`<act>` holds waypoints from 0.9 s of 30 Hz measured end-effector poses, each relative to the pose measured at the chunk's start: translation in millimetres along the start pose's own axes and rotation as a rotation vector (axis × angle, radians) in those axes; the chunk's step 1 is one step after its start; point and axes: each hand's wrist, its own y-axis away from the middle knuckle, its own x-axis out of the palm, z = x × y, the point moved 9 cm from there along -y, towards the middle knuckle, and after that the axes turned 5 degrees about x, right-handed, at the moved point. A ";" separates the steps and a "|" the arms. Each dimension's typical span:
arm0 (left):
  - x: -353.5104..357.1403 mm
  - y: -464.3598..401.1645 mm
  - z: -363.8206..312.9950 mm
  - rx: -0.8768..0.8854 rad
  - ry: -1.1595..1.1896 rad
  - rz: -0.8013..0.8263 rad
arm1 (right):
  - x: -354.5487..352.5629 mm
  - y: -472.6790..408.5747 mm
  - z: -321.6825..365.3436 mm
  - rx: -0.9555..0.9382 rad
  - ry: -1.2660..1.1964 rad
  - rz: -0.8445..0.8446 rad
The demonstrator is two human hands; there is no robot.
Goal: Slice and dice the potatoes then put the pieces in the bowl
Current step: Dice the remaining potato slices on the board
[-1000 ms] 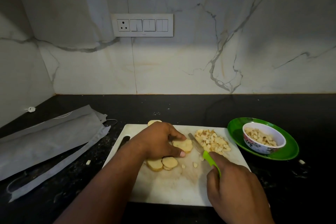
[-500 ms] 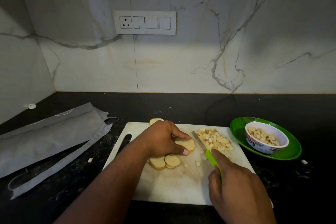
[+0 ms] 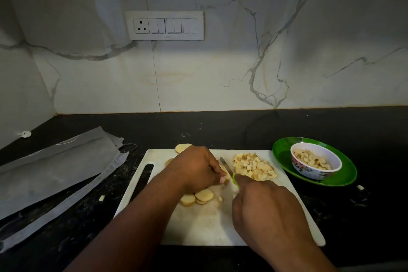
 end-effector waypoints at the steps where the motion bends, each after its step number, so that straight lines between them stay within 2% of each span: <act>1: 0.7 0.0 -1.2 -0.005 -0.009 0.004 | 0.2 1.5 0.7 -0.003 0.004 0.000; 9: 3.2 -3.1 0.9 -0.044 0.007 0.016 | 1.5 33.0 -6.2 0.029 0.046 0.147; 11: 2.3 -3.3 6.7 -0.073 0.045 -0.005 | -10.1 43.6 -9.1 0.055 0.003 0.144; 13: 1.5 -3.6 12.7 -0.106 0.091 -0.028 | -5.2 50.4 -11.7 0.071 -0.022 0.217; 14: 1.5 -3.9 14.4 -0.116 0.107 -0.032 | -7.9 50.3 -8.2 0.044 -0.021 0.200; 17: 1.5 -2.3 16.0 -0.131 0.126 -0.041 | -29.7 48.1 -11.7 0.040 0.050 0.007; 19: 0.7 -1.2 16.3 -0.132 0.139 -0.051 | -32.4 44.7 -11.5 0.090 -0.036 0.022; 24: -0.8 1.0 16.2 -0.128 0.151 -0.065 | -16.1 11.3 -1.0 0.031 0.043 -0.002; 27: -0.9 0.4 17.0 -0.132 0.147 -0.070 | 3.0 6.4 1.5 0.013 -0.002 0.044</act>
